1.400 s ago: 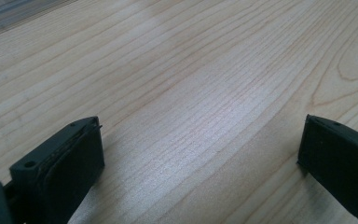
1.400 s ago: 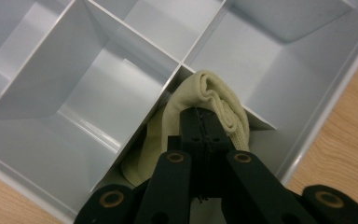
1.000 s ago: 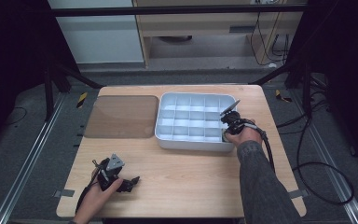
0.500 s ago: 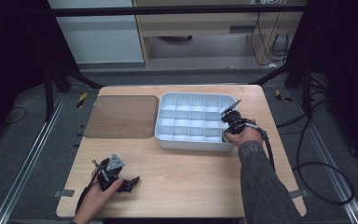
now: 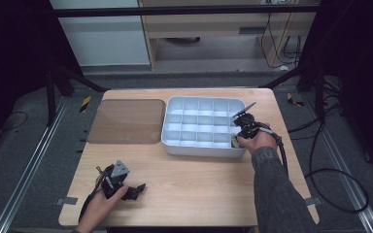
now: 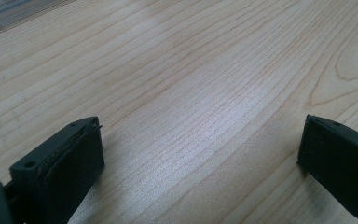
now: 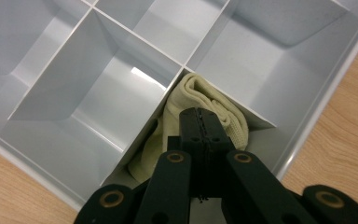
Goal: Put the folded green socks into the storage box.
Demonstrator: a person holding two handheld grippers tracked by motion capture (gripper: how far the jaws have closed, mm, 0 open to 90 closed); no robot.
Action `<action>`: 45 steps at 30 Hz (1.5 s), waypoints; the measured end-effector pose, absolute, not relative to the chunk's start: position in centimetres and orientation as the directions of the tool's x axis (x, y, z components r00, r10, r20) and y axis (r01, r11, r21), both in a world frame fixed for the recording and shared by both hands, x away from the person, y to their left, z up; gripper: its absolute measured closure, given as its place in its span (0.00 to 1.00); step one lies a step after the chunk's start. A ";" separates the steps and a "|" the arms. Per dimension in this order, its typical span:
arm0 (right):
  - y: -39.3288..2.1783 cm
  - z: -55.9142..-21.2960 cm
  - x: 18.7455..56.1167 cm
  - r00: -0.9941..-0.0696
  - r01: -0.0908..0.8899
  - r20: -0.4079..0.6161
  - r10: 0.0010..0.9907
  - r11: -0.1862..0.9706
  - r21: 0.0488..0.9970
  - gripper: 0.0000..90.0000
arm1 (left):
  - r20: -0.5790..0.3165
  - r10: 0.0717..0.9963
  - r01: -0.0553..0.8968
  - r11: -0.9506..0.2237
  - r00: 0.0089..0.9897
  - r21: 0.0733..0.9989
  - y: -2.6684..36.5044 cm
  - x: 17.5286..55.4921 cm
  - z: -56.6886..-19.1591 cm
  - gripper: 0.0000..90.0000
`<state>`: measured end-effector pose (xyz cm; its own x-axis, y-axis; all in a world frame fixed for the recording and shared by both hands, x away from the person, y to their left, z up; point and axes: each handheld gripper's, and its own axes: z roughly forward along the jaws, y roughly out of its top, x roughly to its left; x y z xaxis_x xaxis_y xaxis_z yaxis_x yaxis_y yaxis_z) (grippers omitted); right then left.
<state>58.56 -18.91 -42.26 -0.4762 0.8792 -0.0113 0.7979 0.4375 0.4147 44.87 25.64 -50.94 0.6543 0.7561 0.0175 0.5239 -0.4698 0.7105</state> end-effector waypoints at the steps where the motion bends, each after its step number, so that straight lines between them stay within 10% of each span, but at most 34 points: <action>1: -19.0 -42.2 58.5 -0.472 0.799 -0.011 0.882 0.433 0.416 1.00 | 0.017 0.756 0.524 -0.470 0.654 0.710 25.6 44.9 -50.9 0.00; 45: -20.2 -39.8 56.5 -0.479 0.718 -0.006 0.878 0.396 0.572 1.00 | 0.015 0.753 0.522 -0.470 0.658 0.712 25.3 44.8 -51.0 0.00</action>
<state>56.53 -20.19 -39.78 -0.4793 0.8776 -0.0057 0.7183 0.3960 0.5721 44.84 25.33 -50.96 0.6583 0.7526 0.0146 0.5219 -0.4702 0.7117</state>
